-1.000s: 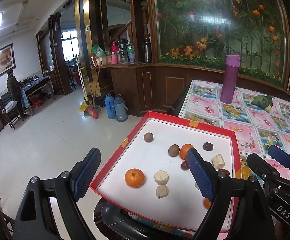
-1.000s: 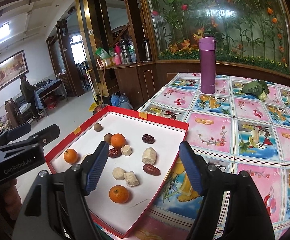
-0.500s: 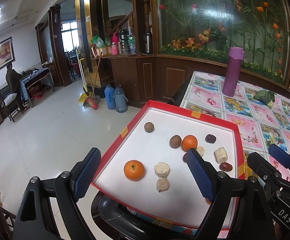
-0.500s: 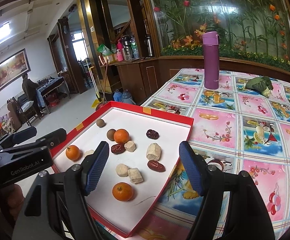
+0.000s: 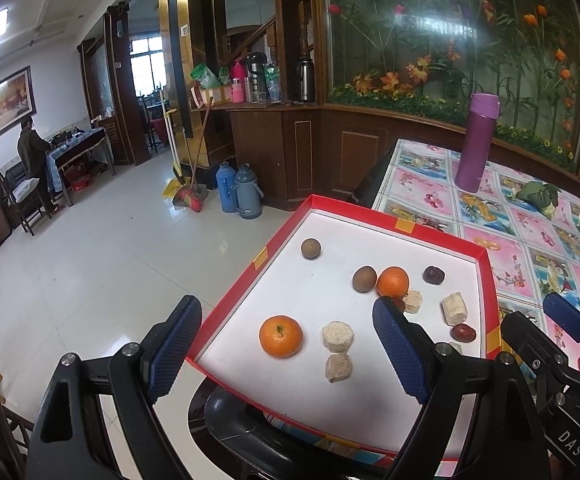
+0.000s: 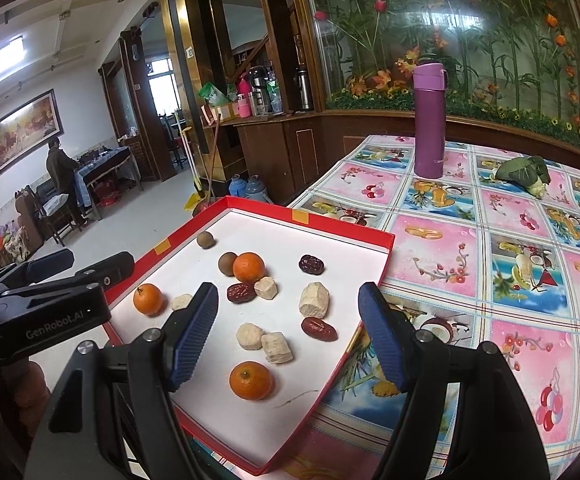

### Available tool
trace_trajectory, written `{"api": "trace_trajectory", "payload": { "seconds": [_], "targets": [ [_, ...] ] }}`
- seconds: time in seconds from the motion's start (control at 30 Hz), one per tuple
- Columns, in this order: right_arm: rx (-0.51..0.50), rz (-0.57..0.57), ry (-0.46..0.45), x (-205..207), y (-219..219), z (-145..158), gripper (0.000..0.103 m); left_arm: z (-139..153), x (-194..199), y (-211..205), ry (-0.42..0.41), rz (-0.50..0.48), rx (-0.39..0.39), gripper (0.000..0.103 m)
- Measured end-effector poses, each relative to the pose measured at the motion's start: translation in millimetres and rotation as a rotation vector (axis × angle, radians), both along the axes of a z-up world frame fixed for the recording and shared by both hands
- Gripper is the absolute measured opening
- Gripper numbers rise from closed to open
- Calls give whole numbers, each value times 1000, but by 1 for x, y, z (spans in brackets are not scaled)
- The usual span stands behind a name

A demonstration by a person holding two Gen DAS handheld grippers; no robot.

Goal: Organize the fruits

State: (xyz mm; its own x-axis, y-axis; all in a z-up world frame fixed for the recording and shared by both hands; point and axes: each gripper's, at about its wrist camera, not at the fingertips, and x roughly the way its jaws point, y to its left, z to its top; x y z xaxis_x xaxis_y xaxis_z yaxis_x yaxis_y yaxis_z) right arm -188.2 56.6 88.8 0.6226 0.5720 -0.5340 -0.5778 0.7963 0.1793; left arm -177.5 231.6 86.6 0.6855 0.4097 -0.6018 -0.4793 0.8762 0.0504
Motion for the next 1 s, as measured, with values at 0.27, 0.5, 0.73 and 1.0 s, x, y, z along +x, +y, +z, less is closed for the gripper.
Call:
{"api": "trace_trajectory", "payload": {
  "seconds": [0.27,0.5,0.73,1.0],
  "targets": [
    [-4,6,1,-1,2,0,73,-1,1,3,3,7,-1,87],
    [-8,7,1,-1,3,-1,73,-2,1,3,3,7,-1,87],
    [-8,9,2,-1,3,-1,73,-1,1,3,3,6,-1,87],
    [-7,7,3,-1,3,0,73,-6,1,-1,8,-6,5,87]
  ]
}}
